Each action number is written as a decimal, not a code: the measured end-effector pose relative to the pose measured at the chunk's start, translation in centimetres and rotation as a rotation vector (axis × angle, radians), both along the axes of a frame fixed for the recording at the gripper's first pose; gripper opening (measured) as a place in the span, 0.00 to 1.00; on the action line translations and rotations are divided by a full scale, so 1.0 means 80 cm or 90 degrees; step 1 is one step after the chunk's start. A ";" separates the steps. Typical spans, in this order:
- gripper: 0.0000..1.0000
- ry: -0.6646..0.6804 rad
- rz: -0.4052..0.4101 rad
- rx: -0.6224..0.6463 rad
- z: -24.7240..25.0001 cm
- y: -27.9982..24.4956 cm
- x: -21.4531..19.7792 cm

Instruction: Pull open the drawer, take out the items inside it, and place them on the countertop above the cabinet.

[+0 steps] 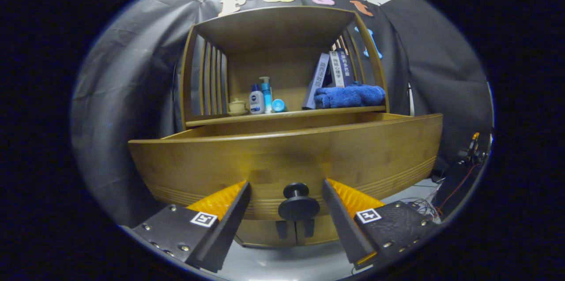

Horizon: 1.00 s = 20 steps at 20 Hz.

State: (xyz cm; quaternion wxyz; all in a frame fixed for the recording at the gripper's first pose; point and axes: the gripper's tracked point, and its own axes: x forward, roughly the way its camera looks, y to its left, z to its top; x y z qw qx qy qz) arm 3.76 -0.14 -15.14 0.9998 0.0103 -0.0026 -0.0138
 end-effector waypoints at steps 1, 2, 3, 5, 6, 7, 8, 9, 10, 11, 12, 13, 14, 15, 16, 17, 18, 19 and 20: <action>0.99 0.000 -0.003 -0.003 0.002 0.001 0.007; 0.99 -0.001 -0.006 -0.007 0.004 0.003 0.015; 0.99 -0.004 -0.011 -0.010 0.007 0.005 0.024; 0.99 0.002 -0.020 -0.017 0.010 0.011 0.041; 0.99 -0.005 -0.026 -0.019 0.013 0.013 0.056; 0.99 -0.001 -0.027 -0.023 0.011 0.017 0.065; 0.99 -0.008 -0.024 -0.023 0.014 0.023 0.073; 0.99 -0.007 -0.021 -0.026 0.013 0.024 0.083; 0.99 -0.010 -0.019 -0.022 0.014 0.029 0.089; 1.00 -0.008 -0.016 -0.016 0.015 0.030 0.094; 0.99 -0.008 -0.017 -0.015 0.014 0.030 0.101; 0.99 -0.006 -0.018 -0.020 0.015 0.030 0.107; 0.99 -0.012 -0.019 -0.022 0.014 0.029 0.113; 0.99 -0.016 -0.019 -0.019 0.017 0.030 0.118; 0.99 -0.021 -0.020 -0.017 0.016 0.030 0.124; 0.99 -0.025 -0.020 -0.014 0.015 0.024 0.128; 0.99 -0.030 -0.019 -0.014 0.016 0.025 0.135; 0.99 -0.037 -0.018 -0.021 0.016 0.025 0.140; 0.99 -0.047 -0.016 -0.028 0.019 0.025 0.147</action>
